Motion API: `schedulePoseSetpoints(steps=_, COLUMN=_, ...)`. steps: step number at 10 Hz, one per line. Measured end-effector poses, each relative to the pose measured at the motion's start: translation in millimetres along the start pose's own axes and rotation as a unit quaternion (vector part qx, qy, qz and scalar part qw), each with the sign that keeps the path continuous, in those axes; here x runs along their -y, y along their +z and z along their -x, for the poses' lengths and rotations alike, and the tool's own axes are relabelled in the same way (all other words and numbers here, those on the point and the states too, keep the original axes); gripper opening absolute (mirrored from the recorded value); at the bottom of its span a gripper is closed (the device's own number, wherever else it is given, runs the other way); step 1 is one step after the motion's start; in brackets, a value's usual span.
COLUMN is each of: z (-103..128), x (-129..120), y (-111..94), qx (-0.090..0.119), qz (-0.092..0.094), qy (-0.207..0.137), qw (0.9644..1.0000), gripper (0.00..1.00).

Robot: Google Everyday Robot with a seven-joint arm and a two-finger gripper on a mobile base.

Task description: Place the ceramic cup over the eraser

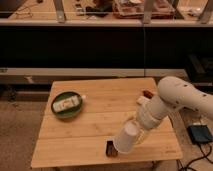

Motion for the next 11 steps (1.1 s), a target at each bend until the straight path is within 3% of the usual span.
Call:
schedulePoseSetpoints(steps=4, z=8.2, x=4.4, y=10.3, qx=0.006, qz=-0.006, qy=-0.012, qw=0.9999, gripper=0.02)
schedulePoseSetpoints(steps=11, z=19.4, x=4.1, y=30.5, qx=0.012, qz=0.011, qy=-0.026, qw=0.9995, gripper=0.02)
